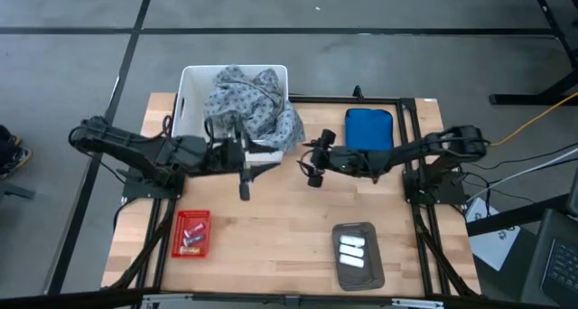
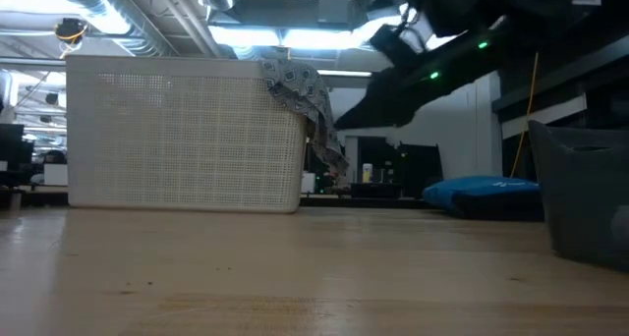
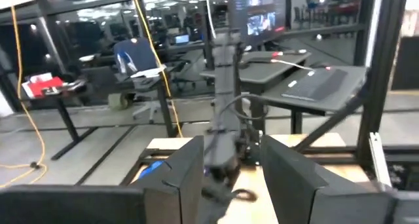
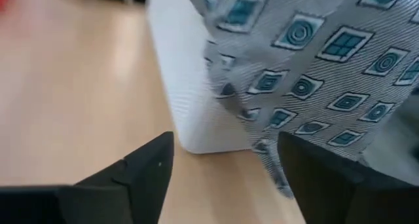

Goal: Pick & Place Medicine items
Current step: Put the gray patient gown into the white bin

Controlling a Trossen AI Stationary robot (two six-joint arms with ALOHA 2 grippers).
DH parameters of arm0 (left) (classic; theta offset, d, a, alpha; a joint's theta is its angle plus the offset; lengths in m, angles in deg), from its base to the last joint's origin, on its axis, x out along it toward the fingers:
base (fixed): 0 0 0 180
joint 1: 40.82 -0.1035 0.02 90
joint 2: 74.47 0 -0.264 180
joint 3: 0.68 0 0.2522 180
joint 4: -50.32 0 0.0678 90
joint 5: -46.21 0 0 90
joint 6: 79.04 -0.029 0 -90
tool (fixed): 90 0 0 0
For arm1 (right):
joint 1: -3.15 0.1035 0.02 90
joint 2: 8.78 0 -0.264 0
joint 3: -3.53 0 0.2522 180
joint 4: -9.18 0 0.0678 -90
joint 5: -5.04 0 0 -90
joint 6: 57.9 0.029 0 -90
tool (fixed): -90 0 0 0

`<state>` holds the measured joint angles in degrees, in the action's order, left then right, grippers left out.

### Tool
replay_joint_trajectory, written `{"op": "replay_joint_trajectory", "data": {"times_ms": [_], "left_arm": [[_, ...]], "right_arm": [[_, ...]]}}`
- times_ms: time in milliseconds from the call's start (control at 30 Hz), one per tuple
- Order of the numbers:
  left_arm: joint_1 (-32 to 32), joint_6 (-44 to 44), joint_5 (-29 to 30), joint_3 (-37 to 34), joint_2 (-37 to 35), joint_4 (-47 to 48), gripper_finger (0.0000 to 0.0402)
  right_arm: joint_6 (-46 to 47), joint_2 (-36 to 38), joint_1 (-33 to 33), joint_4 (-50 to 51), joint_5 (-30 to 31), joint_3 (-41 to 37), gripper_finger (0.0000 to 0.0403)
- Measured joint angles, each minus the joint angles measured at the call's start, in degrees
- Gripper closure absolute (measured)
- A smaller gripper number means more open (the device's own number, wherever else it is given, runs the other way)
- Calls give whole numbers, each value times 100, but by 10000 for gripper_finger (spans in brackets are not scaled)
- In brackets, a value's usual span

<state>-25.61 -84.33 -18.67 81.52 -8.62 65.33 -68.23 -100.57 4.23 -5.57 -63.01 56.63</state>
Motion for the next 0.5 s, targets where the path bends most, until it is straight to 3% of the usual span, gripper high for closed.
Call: {"op": "replay_joint_trajectory", "data": {"times_ms": [233,500], "left_arm": [[574,-437,727,0,71,-136,254],[790,-460,878,0,71,-132,254]], "right_arm": [[-139,-604,-214,100,863,392,93],[70,-806,-551,92,751,420,84]]}}
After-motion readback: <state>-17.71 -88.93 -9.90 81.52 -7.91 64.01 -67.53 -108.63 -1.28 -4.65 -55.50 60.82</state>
